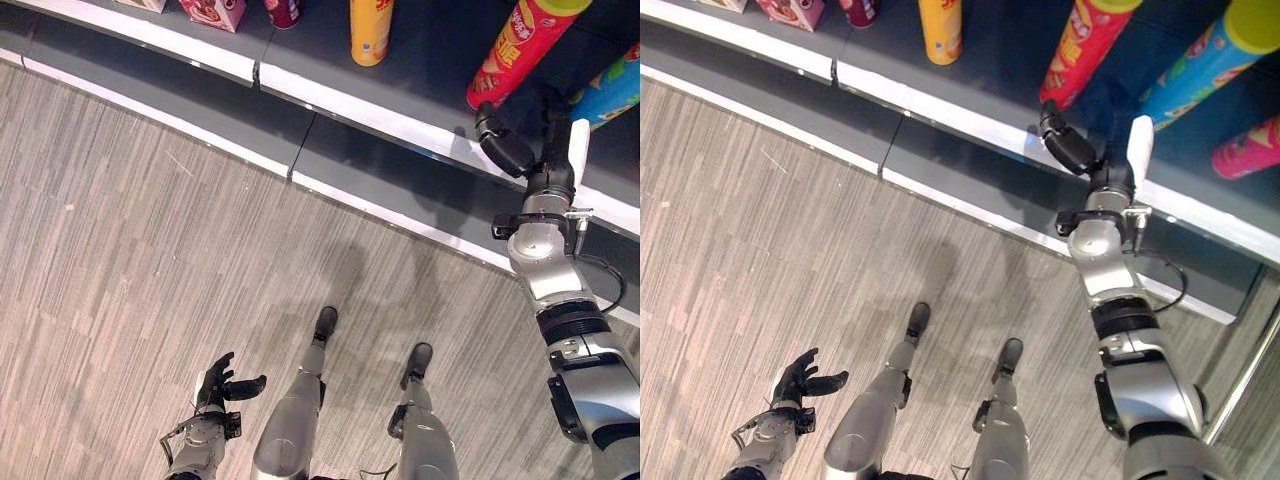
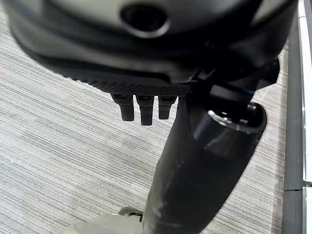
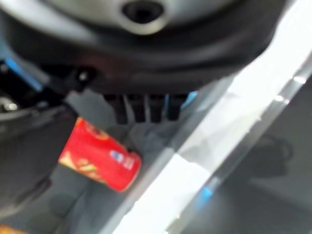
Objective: Put the goods on the table back onto the shelves and tidy them up.
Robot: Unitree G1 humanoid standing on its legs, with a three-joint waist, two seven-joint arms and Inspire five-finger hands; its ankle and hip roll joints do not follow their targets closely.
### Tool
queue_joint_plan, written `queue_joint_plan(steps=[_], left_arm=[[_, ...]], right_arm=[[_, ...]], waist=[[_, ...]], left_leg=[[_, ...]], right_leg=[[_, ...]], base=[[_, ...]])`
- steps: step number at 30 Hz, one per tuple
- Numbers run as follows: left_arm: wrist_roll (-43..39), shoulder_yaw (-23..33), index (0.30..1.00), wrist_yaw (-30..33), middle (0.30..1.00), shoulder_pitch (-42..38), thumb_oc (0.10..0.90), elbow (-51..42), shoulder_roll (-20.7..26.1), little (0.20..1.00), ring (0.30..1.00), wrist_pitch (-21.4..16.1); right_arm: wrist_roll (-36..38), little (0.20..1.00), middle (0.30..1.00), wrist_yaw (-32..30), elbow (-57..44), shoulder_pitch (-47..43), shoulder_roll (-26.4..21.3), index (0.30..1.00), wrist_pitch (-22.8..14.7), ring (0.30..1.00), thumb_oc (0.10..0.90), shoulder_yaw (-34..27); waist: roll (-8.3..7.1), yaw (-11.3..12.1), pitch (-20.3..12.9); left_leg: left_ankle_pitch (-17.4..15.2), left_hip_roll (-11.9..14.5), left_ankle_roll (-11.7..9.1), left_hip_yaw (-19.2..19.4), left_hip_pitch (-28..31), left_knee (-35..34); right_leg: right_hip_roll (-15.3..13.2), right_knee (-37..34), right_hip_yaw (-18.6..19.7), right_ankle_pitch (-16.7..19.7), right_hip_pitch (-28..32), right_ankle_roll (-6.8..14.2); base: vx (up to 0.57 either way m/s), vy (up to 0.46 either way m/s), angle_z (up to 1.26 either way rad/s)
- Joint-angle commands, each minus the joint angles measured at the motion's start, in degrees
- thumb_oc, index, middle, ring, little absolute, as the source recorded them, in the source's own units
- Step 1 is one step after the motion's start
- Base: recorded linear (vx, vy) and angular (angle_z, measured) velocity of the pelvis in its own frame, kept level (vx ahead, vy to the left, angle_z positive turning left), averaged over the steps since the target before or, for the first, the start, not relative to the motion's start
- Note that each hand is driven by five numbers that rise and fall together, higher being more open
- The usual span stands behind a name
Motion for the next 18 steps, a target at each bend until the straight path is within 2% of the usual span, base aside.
queue_joint_plan(steps=[1,18], left_arm=[[-1.4,-3.2,0.900,0.5,0.900,4.6,0.800,0.8,4.2,0.900,0.900,-1.7],[-2.1,-3.1,0.900,0.6,0.900,4.4,0.800,1.8,4.2,0.900,0.900,-1.8]], right_arm=[[0.0,0.900,0.900,-2.0,-0.8,-5.7,-5.8,0.900,-3.6,0.900,0.800,2.4],[-0.6,0.900,0.900,-1.9,2.3,-8.0,-6.5,0.900,-3.0,0.900,0.800,4.2]], waist=[[-0.43,0.1,-3.2],[-0.73,1.0,-3.1]], left_leg=[[-7.8,1.1,-1.1,3.2,2.1,0.0],[-7.7,0.9,-1.1,2.7,1.6,0.0]], right_leg=[[-2.8,7.3,0.9,-7.4,-1.3,1.8],[-3.0,7.2,0.1,-7.5,-1.2,1.9]], base=[[0.02,0.002,0.04],[0.00,0.000,0.00]])
